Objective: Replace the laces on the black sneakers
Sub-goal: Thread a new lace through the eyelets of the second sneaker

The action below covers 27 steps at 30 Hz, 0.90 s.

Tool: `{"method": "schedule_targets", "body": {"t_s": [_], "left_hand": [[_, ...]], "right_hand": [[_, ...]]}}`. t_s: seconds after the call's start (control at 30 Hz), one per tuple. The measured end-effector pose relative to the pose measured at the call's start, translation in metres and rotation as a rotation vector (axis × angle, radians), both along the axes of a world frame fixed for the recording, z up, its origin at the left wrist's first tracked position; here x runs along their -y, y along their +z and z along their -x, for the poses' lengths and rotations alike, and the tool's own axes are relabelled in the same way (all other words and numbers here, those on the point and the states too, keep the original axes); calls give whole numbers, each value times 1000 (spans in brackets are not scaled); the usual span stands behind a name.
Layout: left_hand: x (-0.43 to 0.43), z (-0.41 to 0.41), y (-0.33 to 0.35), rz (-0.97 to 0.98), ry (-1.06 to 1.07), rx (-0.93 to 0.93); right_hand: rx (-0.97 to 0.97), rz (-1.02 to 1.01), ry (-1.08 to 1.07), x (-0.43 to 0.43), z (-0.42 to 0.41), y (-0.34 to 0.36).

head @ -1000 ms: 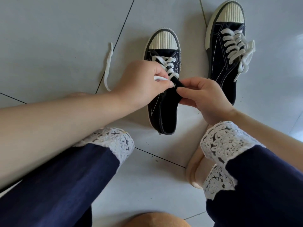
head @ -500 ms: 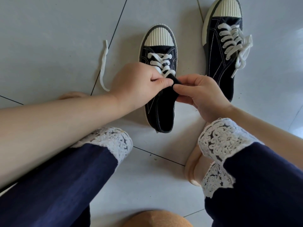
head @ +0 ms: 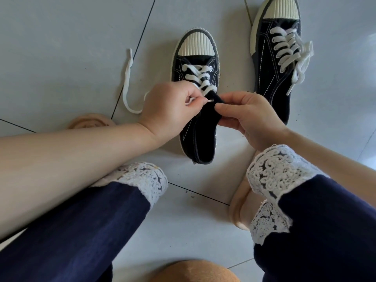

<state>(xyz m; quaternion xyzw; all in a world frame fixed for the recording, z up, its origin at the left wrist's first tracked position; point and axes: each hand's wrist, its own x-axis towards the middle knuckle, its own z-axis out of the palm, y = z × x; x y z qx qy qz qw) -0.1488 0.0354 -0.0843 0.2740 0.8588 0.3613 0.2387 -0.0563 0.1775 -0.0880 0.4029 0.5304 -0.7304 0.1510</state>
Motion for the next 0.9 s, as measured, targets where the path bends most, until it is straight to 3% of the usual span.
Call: {"method": "schedule_targets", "body": {"t_s": [0.33, 0.9], "left_hand": [[0, -1, -2, 16, -99, -106], [-4, -5, -7, 48, -105, -128]], "right_hand": [[12, -7, 0, 0, 0, 1], [24, -77, 35, 3, 2, 4]]}}
